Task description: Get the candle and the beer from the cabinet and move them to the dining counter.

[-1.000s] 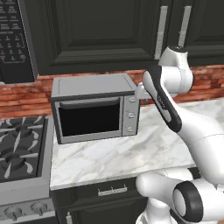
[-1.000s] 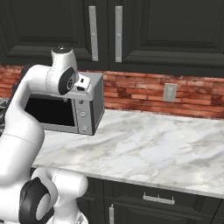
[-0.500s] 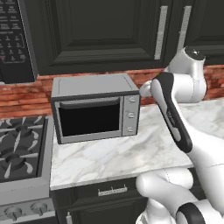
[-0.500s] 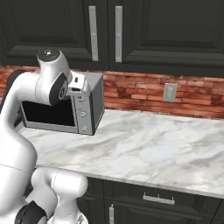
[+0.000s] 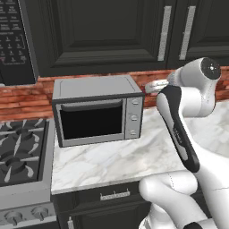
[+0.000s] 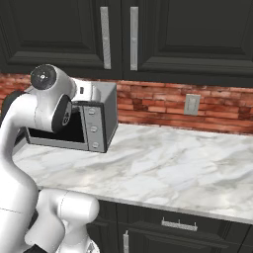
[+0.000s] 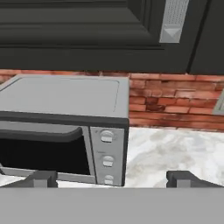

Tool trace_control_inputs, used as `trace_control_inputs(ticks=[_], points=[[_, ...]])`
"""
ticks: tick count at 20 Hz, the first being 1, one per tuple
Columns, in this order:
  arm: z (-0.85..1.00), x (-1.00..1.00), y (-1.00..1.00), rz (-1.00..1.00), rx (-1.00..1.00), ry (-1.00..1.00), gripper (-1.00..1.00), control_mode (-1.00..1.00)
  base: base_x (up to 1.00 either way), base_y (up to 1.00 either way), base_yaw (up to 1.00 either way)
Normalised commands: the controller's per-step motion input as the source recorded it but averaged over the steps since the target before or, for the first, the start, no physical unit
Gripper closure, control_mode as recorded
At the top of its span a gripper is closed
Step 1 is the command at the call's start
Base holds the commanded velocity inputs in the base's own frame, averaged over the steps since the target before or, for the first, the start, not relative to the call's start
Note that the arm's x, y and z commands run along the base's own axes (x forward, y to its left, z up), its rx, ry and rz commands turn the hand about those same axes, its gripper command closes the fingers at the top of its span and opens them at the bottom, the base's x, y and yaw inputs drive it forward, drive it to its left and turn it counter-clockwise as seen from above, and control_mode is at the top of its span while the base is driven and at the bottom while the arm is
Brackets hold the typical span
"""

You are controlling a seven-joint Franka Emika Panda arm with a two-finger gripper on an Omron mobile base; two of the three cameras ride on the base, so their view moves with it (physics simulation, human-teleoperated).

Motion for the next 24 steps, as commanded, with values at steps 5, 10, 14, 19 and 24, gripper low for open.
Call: trace_control_inputs(ticks=[5, 10, 14, 19, 24], points=[[0.66, -0.04, -0.13, -0.01, 0.04, -0.23, -1.00, -1.00, 0.00, 0.00, 0.00], [0.61, -0.16, -0.17, 0.00, 0.03, -0.26, -1.00, -1.00, 0.00, 0.00, 0.00], [0.39, -0.05, -0.15, -0.01, 0.01, -0.23, -1.00, -1.00, 0.00, 0.00, 0.00], [0.28, -0.02, -0.13, -0.02, 0.00, -0.22, -1.00, -1.00, 0.00, 0.00, 0.00], [0.10, 0.00, -0.02, -0.02, 0.00, -0.18, -1.00, -1.00, 0.00, 0.00, 0.00]])
